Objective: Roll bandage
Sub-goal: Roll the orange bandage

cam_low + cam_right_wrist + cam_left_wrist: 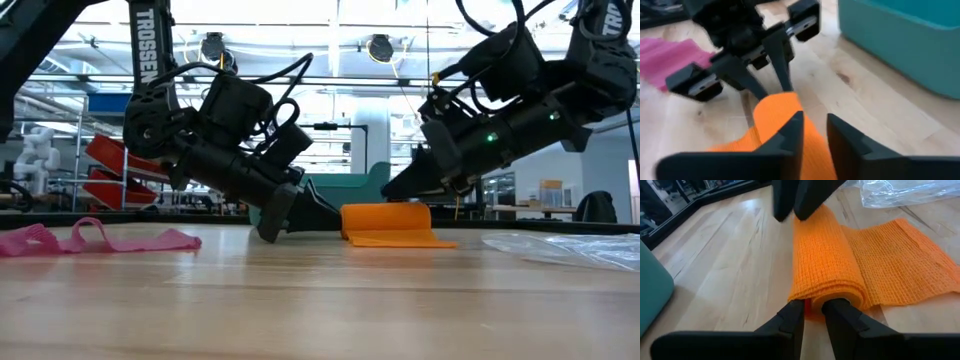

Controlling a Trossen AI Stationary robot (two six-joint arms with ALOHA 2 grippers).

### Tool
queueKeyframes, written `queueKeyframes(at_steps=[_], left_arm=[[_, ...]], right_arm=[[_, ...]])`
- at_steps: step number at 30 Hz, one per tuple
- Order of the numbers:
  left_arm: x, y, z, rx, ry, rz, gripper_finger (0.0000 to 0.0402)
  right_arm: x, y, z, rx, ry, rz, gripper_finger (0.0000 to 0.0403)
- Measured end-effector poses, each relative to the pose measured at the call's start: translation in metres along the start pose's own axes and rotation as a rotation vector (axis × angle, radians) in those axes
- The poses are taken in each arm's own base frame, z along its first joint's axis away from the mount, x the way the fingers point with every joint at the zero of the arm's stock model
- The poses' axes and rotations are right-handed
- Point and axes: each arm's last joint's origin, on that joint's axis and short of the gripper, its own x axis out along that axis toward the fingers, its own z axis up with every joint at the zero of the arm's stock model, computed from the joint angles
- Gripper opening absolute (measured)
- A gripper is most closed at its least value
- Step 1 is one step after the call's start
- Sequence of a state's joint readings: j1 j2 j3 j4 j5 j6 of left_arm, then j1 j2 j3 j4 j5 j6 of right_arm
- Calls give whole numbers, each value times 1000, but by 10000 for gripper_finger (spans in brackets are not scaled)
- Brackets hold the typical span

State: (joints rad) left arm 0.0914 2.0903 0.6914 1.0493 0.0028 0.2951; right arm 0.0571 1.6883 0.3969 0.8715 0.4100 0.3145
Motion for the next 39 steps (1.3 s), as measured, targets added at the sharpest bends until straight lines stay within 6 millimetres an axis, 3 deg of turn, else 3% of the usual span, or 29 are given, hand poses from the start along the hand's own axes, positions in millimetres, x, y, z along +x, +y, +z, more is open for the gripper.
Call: queueKeyframes(at_steps=[6, 32, 39], left_arm=[[0, 0, 0, 0, 2, 16, 83], [-2, -4, 4, -16, 23, -34, 84], [-9, -2, 8, -39, 119, -33, 144]], right_arm=[[1, 0, -2, -8, 18, 34, 4], [1, -1, -7, -33, 79, 51, 0], [1, -1, -7, -34, 80, 45, 0]])
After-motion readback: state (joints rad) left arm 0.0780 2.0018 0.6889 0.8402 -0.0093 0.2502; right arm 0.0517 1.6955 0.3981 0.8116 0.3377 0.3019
